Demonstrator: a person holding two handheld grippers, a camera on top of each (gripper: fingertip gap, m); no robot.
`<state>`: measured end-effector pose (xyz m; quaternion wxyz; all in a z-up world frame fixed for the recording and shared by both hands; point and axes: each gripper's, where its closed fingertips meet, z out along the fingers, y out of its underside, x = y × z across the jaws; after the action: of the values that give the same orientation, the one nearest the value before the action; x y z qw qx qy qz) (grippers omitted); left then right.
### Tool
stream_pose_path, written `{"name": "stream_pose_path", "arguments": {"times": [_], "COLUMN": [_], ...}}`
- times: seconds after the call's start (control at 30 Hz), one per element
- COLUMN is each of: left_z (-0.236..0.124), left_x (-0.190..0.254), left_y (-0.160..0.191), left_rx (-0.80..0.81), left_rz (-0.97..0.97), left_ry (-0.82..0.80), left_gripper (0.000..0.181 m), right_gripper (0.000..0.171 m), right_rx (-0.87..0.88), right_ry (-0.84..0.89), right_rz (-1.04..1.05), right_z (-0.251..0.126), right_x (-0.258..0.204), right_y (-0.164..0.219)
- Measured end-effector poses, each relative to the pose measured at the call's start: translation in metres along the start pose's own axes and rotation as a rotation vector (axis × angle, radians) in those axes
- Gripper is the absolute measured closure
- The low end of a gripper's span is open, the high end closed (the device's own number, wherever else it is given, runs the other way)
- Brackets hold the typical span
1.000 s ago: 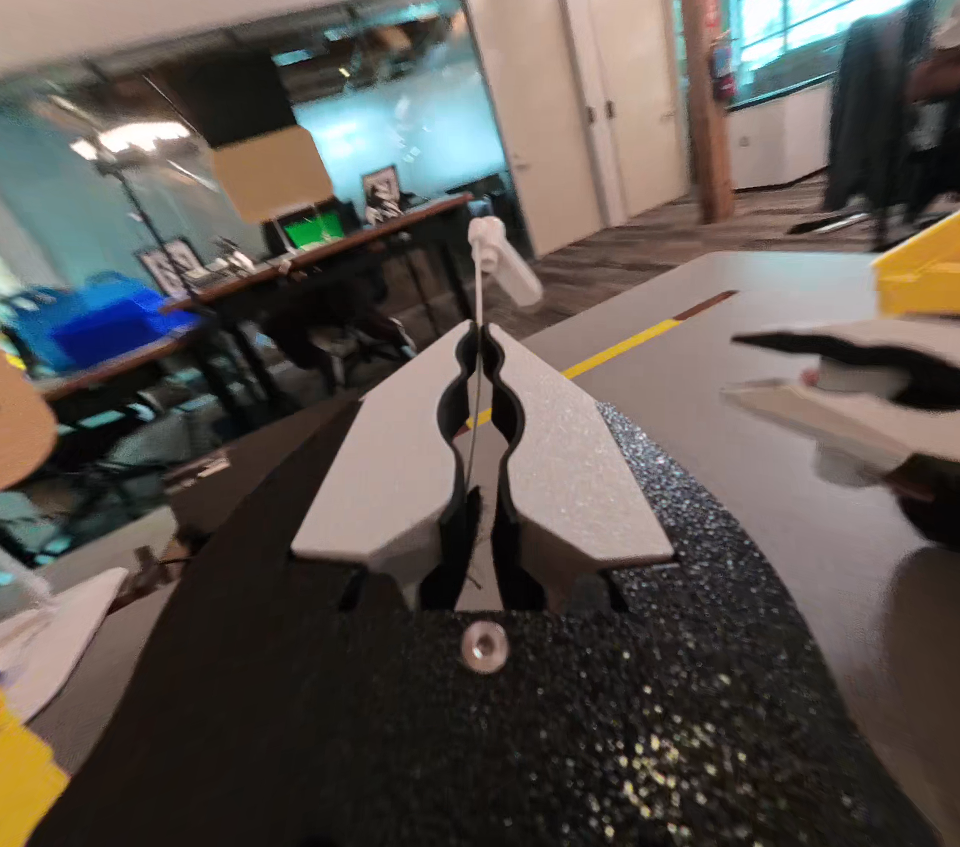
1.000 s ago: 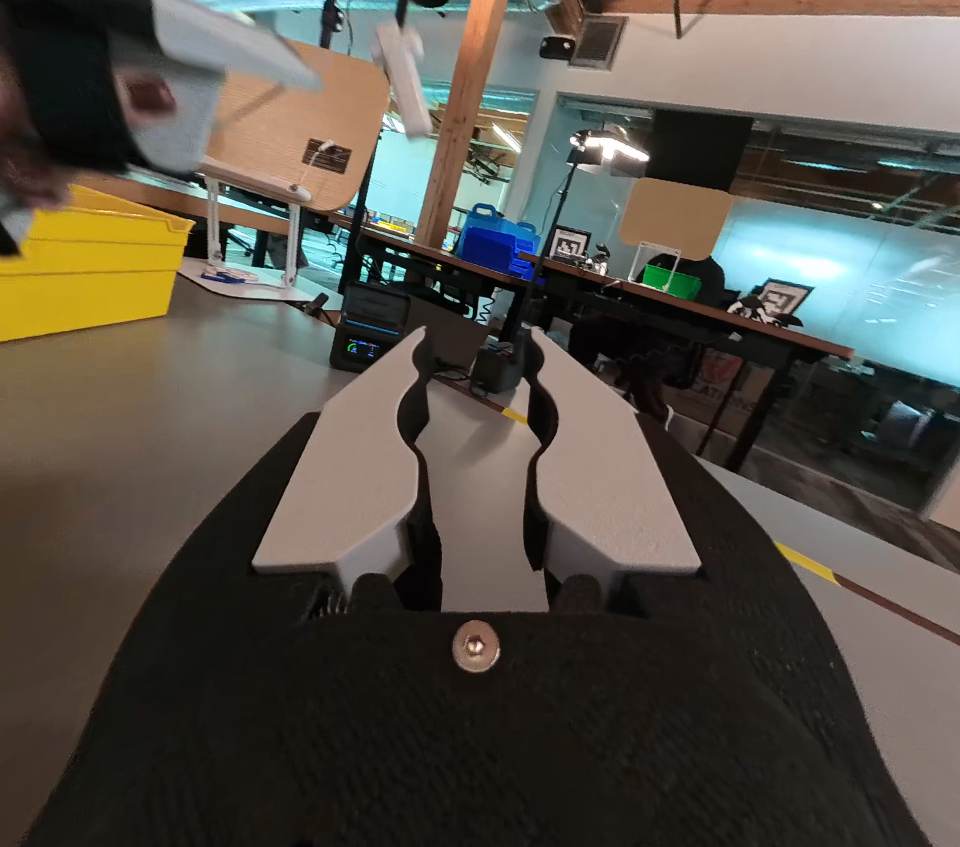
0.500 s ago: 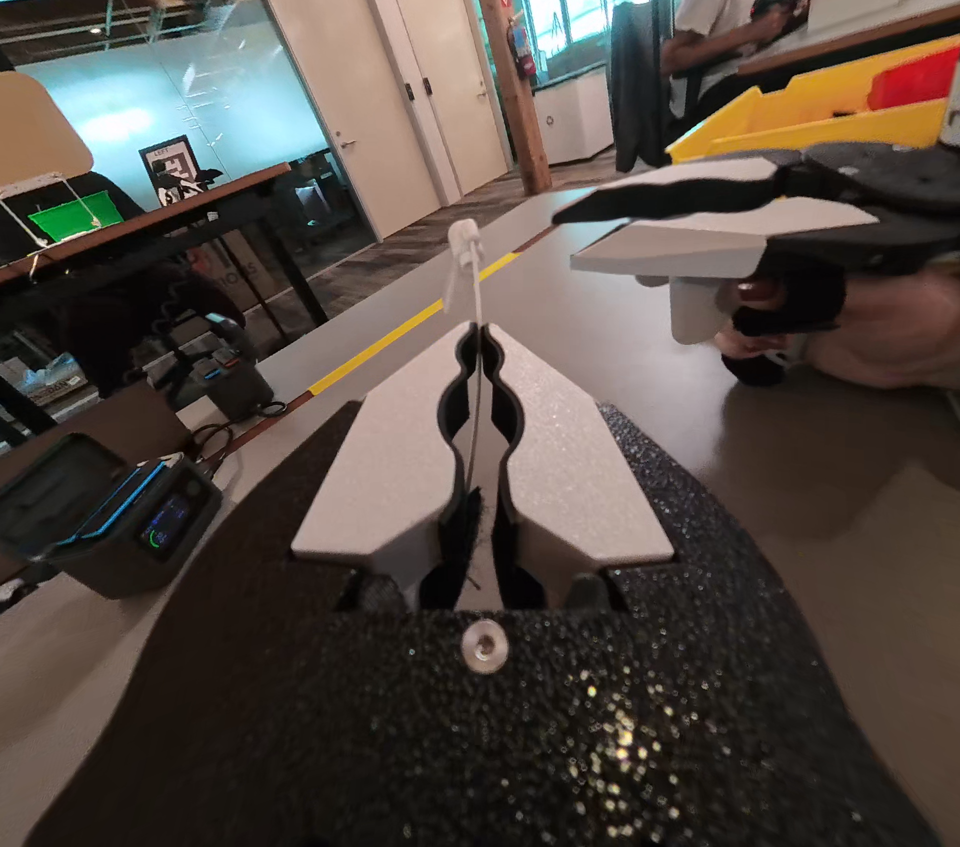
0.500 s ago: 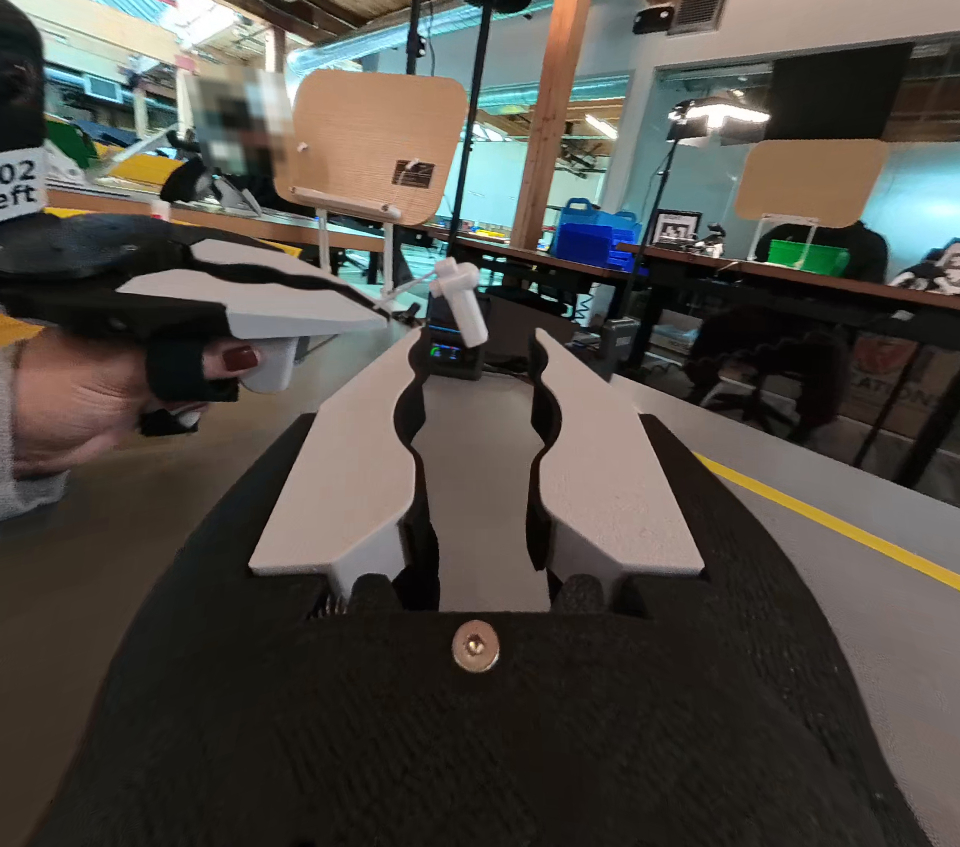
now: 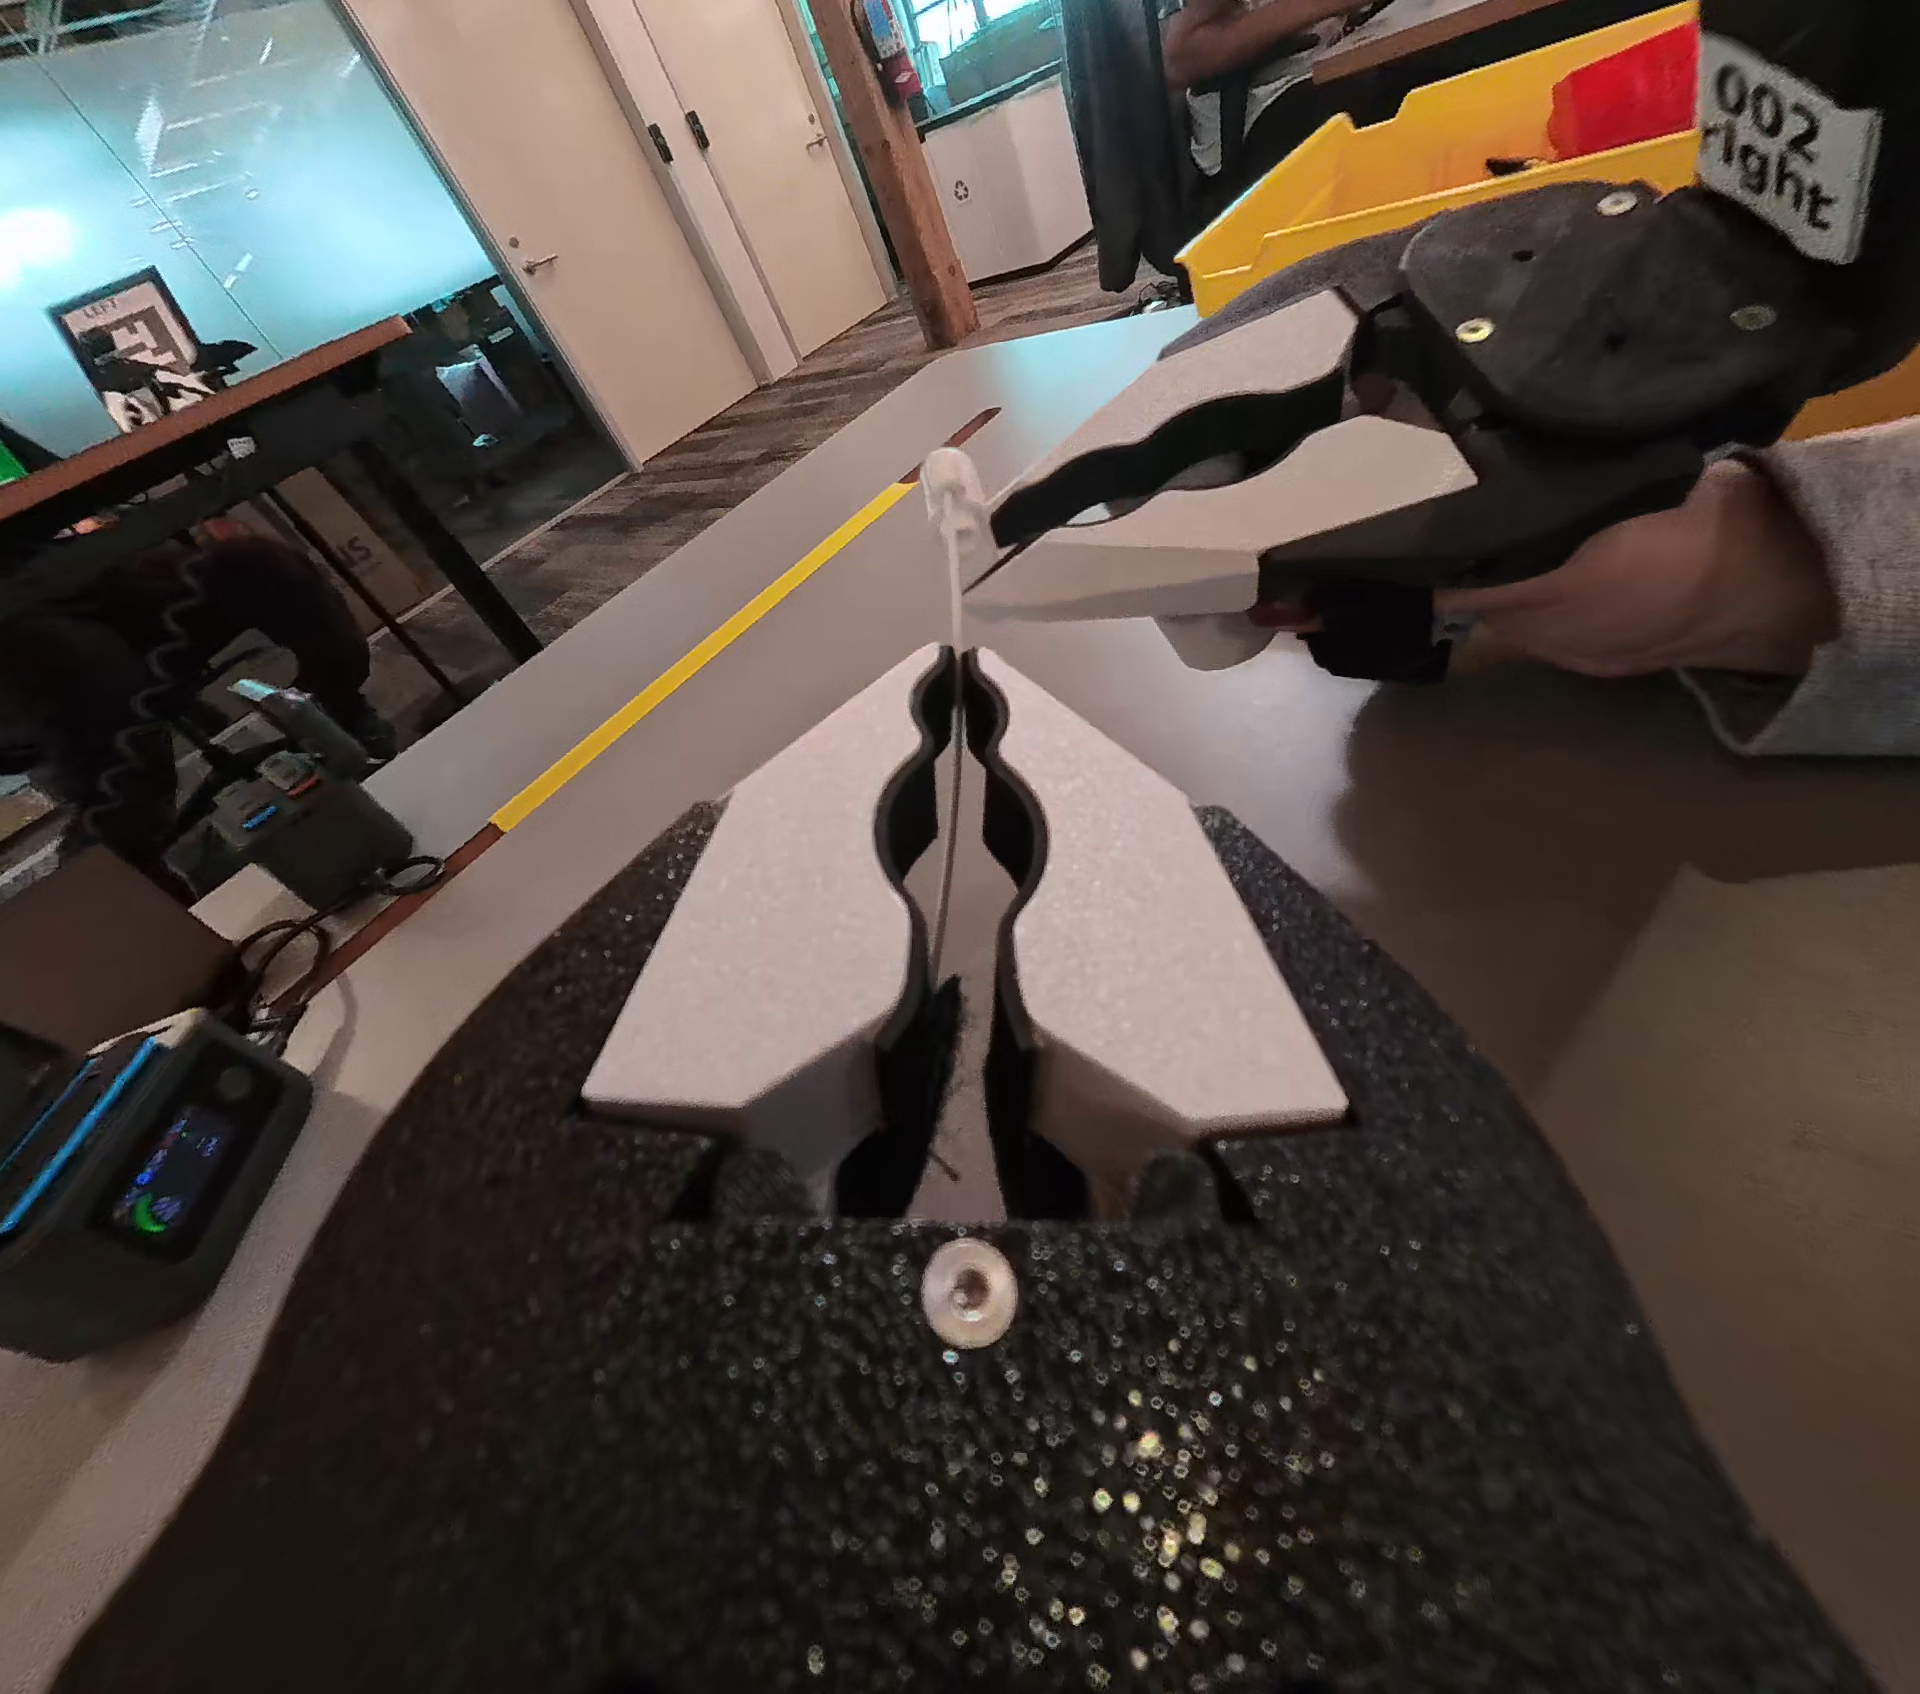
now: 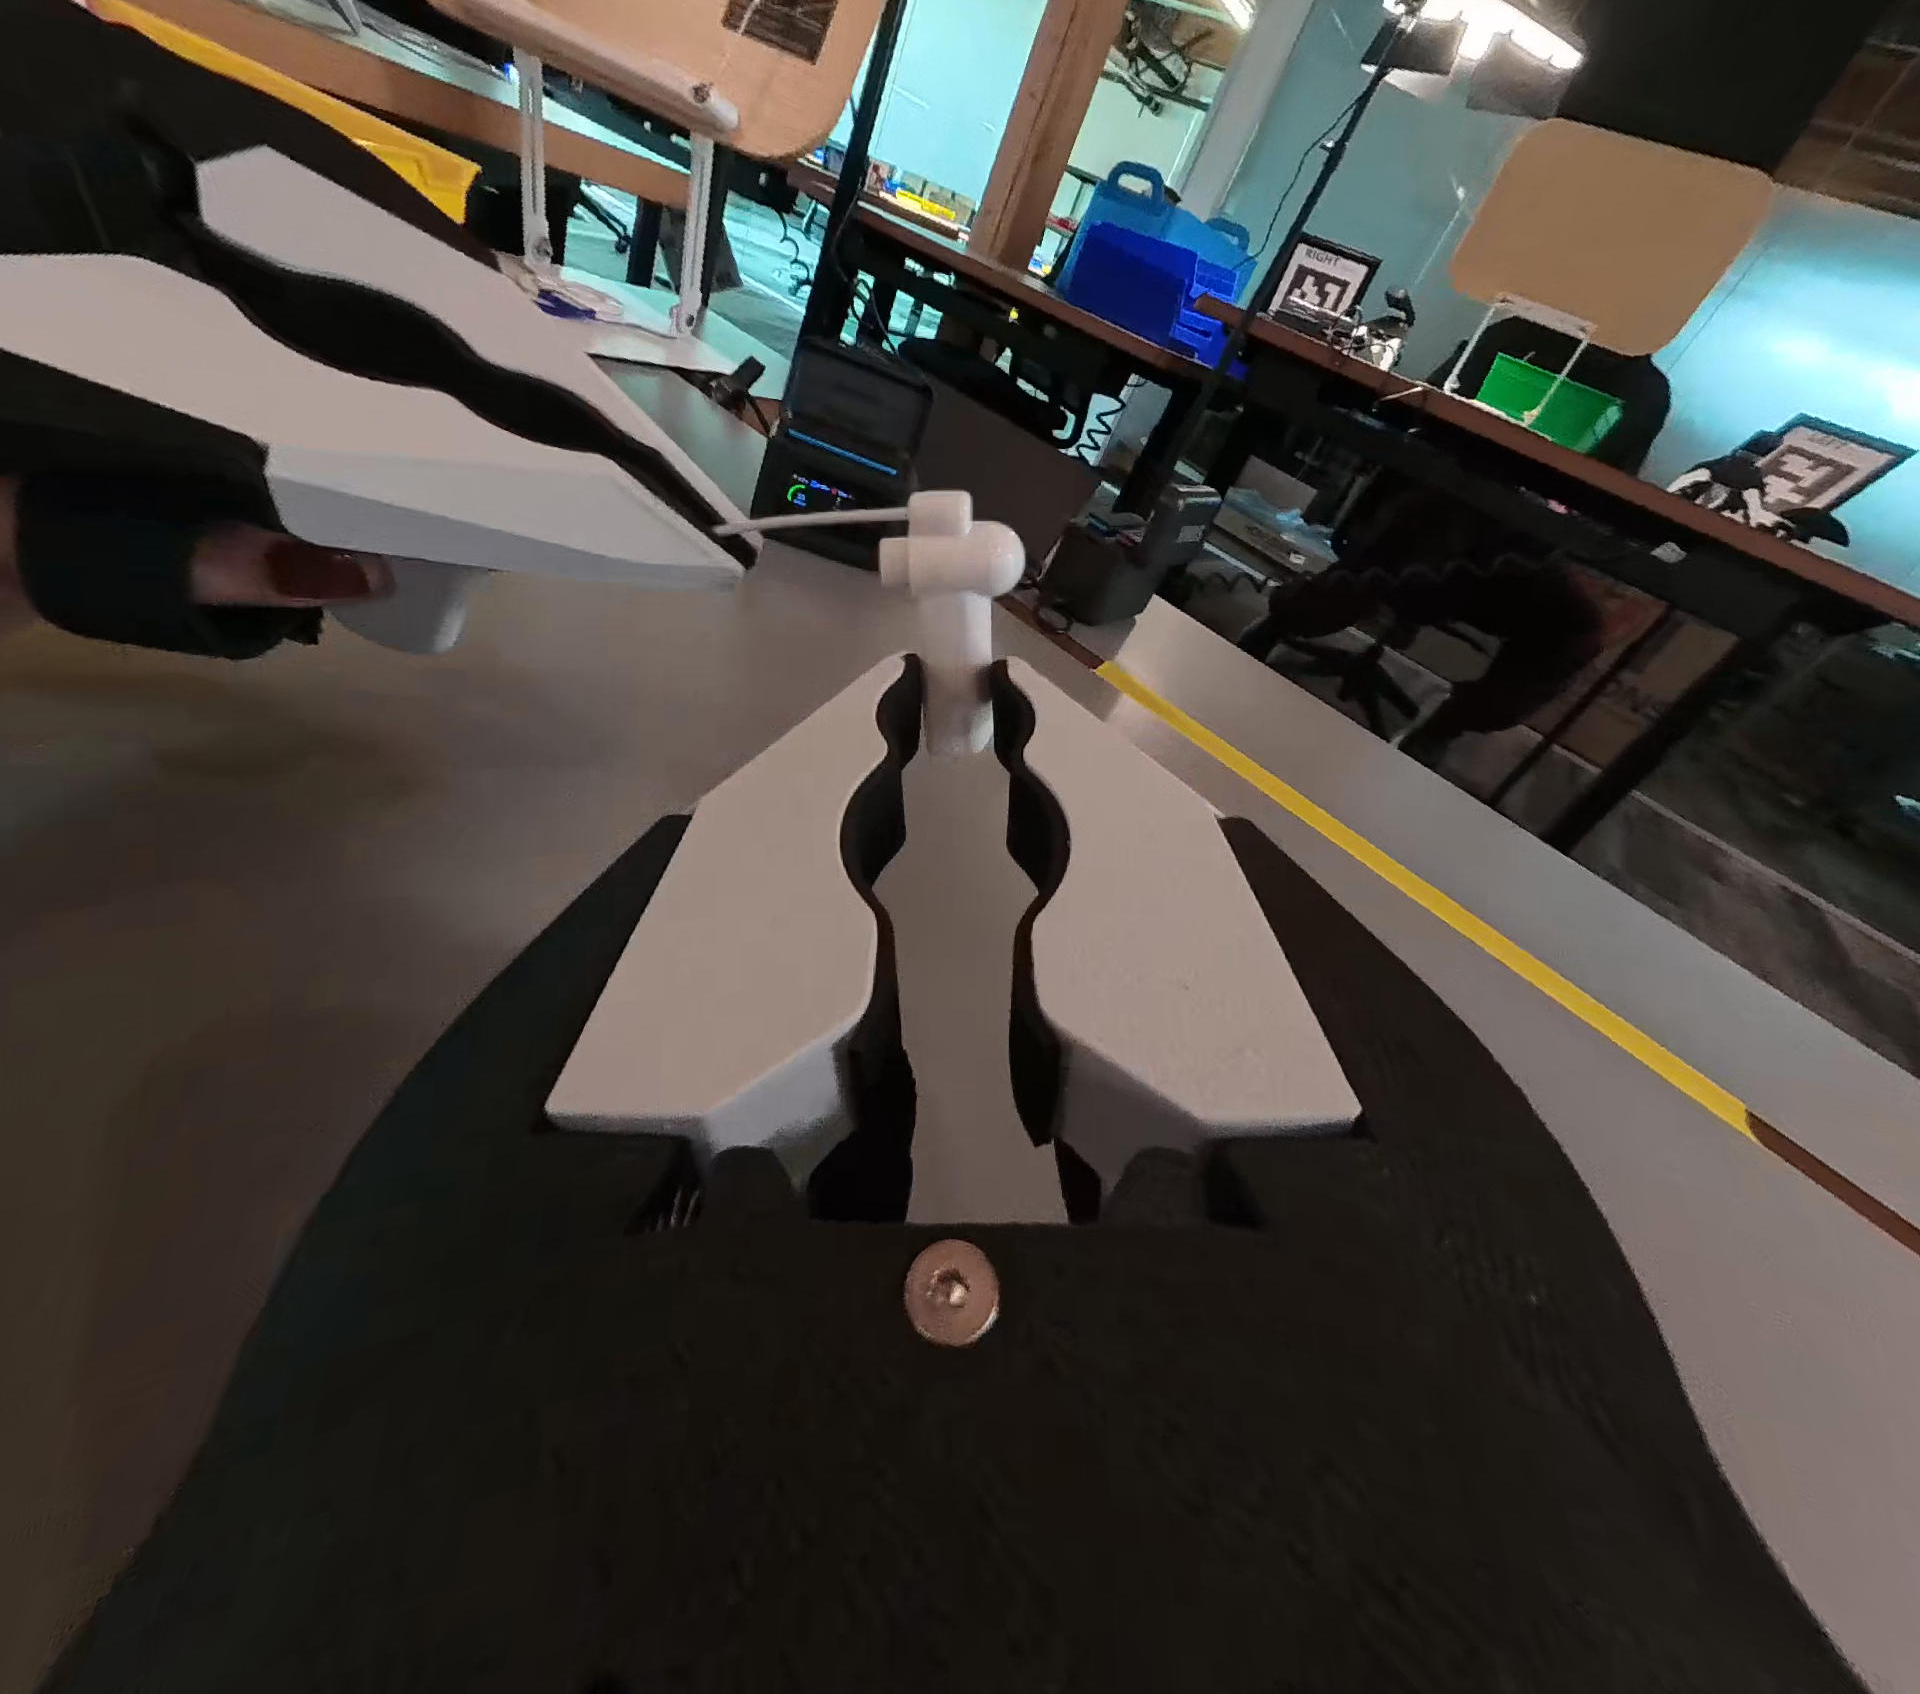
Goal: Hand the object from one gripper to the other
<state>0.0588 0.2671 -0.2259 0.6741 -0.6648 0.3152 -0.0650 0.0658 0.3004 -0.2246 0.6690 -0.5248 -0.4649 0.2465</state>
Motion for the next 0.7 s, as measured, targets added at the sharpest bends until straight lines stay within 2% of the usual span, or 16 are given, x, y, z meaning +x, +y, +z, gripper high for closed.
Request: {"name": "stream_pose_path", "arguments": {"times": [0.07, 0.13, 0.2, 0.33, 0.43, 0.7], "left_z": [-0.001, -0.001, -0.004, -0.011, -0.012, -0.007], "left_x": [0.002, 0.0, -0.001, 0.002, 0.003, 0.015], "left_y": [-0.004, -0.01, -0.019, -0.039, -0.037, -0.025], "left_rx": [0.019, 0.041, 0.072, 0.179, 0.169, 0.074], "left_rz": [-0.053, -0.13, -0.211, -0.332, -0.343, -0.28], "left_ry": [0.021, 0.028, 0.048, 0.112, 0.135, 0.187], "left_gripper": [0.179, 0.149, 0.136, 0.142, 0.152, 0.168], "right_gripper": [0.16, 0.16, 0.159, 0.16, 0.16, 0.16], "right_rx": [-0.005, 0.0, 0.01, 0.033, 0.048, 0.058], "right_ry": [0.026, 0.069, 0.124, 0.215, 0.218, 0.203], "right_rz": [-0.038, -0.119, -0.26, -0.678, -0.896, -0.994], "right_z": [0.0, -0.002, -0.005, -0.011, -0.012, -0.012], "right_x": [0.003, 0.006, 0.009, 0.002, -0.014, -0.024], "right_y": [-0.001, -0.005, -0.01, -0.023, -0.028, -0.03]}}
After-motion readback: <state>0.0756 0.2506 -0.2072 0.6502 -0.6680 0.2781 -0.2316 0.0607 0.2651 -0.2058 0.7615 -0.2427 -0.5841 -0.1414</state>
